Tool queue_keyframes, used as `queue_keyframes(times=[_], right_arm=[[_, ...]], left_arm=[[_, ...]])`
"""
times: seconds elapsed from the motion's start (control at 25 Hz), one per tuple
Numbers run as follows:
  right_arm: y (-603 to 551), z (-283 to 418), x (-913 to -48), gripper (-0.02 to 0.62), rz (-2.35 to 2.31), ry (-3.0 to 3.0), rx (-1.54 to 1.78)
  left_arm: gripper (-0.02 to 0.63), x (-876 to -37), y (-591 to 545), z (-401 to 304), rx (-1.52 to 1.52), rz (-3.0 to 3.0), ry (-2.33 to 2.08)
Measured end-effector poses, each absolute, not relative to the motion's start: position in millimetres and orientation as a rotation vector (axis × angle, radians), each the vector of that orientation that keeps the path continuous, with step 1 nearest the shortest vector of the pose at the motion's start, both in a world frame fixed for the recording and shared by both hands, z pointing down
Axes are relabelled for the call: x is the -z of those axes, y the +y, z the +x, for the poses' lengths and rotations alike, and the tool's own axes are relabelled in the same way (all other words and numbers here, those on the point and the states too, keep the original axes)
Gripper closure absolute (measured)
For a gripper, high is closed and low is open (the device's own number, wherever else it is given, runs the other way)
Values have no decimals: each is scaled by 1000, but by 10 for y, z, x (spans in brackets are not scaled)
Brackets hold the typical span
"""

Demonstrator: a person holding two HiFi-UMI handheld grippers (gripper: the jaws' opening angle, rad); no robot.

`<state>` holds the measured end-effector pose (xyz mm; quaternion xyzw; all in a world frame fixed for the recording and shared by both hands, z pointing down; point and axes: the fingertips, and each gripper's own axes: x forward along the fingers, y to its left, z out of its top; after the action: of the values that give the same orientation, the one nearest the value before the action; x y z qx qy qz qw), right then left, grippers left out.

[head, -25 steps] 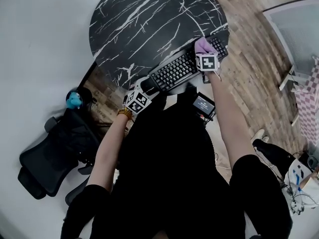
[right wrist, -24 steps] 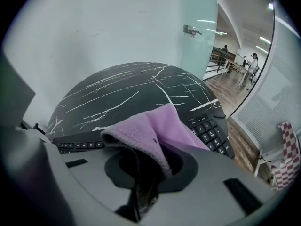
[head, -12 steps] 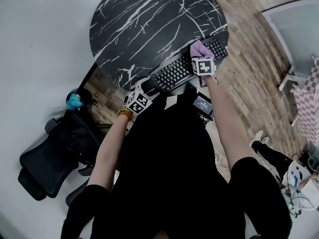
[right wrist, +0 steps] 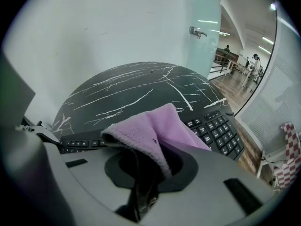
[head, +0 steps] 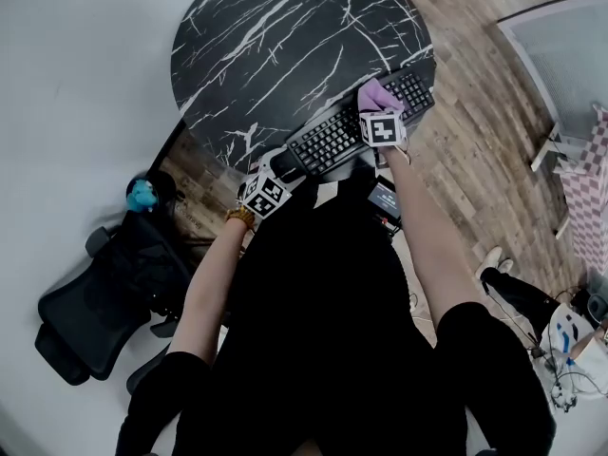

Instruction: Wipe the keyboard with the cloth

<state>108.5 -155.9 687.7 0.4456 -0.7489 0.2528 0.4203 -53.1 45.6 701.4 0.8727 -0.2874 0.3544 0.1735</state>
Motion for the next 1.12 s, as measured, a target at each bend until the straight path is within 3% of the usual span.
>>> queue_keyframes(times=[1.12], right_arm=[[-1160, 666, -6917, 535, 1038, -1898, -646]], left_arm=[[279, -7025, 462, -524, -1022, 2486, -821]])
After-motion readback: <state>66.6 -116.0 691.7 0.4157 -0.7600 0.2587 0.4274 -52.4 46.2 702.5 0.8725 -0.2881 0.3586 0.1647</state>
